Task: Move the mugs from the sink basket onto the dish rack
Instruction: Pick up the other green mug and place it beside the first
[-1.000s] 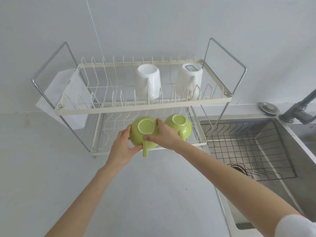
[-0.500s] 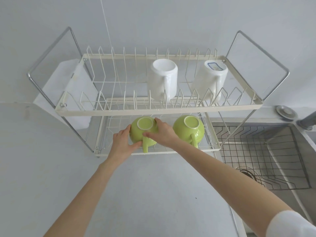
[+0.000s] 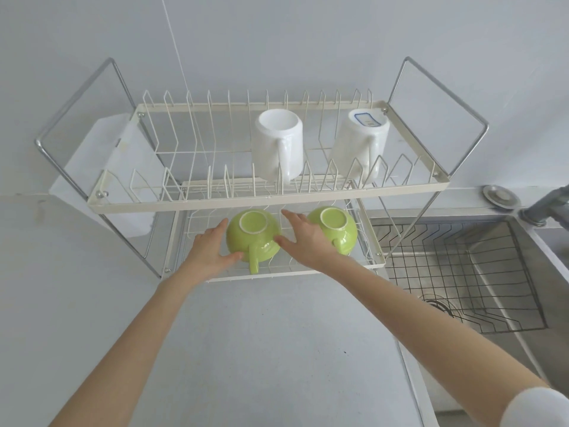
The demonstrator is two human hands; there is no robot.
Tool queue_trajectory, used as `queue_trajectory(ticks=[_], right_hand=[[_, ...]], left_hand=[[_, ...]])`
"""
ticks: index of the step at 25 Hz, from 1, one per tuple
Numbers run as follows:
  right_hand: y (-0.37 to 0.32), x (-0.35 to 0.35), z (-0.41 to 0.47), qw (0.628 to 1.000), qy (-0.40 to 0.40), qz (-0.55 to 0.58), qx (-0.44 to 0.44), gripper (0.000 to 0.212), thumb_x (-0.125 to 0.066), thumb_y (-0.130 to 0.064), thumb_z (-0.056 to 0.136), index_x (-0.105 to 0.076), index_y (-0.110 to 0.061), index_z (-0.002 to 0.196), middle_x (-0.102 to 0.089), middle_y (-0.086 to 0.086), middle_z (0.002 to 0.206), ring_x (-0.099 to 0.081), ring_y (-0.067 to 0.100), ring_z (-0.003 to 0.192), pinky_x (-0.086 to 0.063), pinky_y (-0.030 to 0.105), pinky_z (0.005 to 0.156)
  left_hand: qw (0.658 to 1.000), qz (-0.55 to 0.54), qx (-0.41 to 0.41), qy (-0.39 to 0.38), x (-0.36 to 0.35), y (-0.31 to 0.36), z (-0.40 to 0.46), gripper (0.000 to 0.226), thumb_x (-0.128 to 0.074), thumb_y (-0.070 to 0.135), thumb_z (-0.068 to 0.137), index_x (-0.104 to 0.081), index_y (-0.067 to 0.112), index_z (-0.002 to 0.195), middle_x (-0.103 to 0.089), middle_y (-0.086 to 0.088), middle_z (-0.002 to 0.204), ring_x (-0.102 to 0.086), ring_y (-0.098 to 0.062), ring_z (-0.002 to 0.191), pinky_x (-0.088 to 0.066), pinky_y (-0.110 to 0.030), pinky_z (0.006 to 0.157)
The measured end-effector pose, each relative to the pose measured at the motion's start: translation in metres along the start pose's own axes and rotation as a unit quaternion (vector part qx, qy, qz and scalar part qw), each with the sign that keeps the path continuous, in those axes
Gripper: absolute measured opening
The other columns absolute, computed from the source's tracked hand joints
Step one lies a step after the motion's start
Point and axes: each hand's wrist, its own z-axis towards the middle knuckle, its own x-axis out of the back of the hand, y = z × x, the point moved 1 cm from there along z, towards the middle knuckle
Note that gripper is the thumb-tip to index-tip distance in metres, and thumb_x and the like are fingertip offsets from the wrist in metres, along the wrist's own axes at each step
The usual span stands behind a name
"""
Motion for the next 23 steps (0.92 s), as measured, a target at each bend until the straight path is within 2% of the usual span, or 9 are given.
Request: queue_trajectory(ticks=[3,5,8,9,12,14,23], right_hand=[[0.021,0.026,-0.011,0.995,0.078,-0.043,0.034,0.052,-0.052,-0.022,0.089,-0.034,-0.011,0.137,-0.040,0.011,0.143,-0.039,0.030,0.130,-0.037,0.041,0.102],[0.038,0.039,-0.015,0.991,0.106,-0.080,0.027,0.054,-0.053,-0.021,0.088,-0.034,-0.012,0.138,-0.037,0.011,0.145,-0.033,0.029,0.133,-0.032,0.042,0.107],[0.064,0.045,-0.019,0.991,0.061,-0.111,-0.033,0.066,-0.054,-0.033,0.087,-0.021,-0.021,0.143,-0.016,0.007,0.155,-0.010,0.024,0.144,-0.019,0.044,0.116],[0.070,0.045,-0.021,0.993,0.045,-0.100,-0.053,0.069,-0.055,-0.037,0.086,-0.019,-0.024,0.143,-0.012,0.005,0.156,-0.009,0.023,0.144,-0.019,0.043,0.115],[0.081,0.047,-0.023,0.996,0.043,-0.024,-0.073,0.071,-0.060,-0.040,0.083,-0.023,-0.028,0.142,-0.019,0.002,0.155,-0.029,0.026,0.137,-0.031,0.040,0.107],[0.081,0.047,-0.022,0.996,0.051,-0.020,-0.070,0.071,-0.062,-0.039,0.082,-0.025,-0.027,0.141,-0.023,0.002,0.153,-0.036,0.027,0.133,-0.035,0.038,0.104],[0.085,0.049,-0.022,0.995,0.062,-0.018,-0.074,0.071,-0.062,-0.038,0.081,-0.026,-0.025,0.141,-0.024,0.002,0.152,-0.039,0.029,0.129,-0.039,0.039,0.100]], left_hand=[[1.000,-0.019,-0.009,0.011,0.009,0.008,0.004,0.074,-0.060,0.025,0.083,-0.017,0.014,0.142,-0.029,-0.019,0.146,-0.030,-0.036,0.133,-0.025,-0.047,0.111],[0.998,-0.037,-0.046,0.030,0.009,0.021,0.006,0.072,-0.063,0.025,0.082,-0.023,0.012,0.140,-0.029,-0.017,0.146,-0.026,-0.032,0.135,-0.022,-0.043,0.113],[0.996,-0.029,-0.074,0.046,-0.002,0.036,0.009,0.074,-0.068,0.023,0.078,-0.026,0.007,0.137,-0.028,-0.017,0.147,-0.022,-0.028,0.137,-0.017,-0.038,0.112],[0.996,-0.025,-0.068,0.044,-0.007,0.039,0.010,0.077,-0.068,0.022,0.078,-0.023,0.006,0.139,-0.026,-0.017,0.148,-0.021,-0.028,0.138,-0.016,-0.038,0.113],[0.996,-0.003,-0.057,0.064,-0.021,0.041,0.013,0.078,-0.067,0.023,0.078,-0.023,0.006,0.140,-0.024,-0.017,0.149,-0.022,-0.030,0.138,-0.015,-0.036,0.113],[0.995,-0.001,-0.064,0.070,-0.029,0.044,0.014,0.077,-0.067,0.025,0.078,-0.024,0.006,0.140,-0.026,-0.016,0.149,-0.024,-0.031,0.137,-0.016,-0.037,0.113],[0.996,0.016,-0.064,0.053,-0.049,0.061,0.019,0.080,-0.063,0.035,0.080,-0.017,0.016,0.142,-0.017,-0.007,0.154,-0.019,-0.032,0.139,-0.019,-0.040,0.113]])
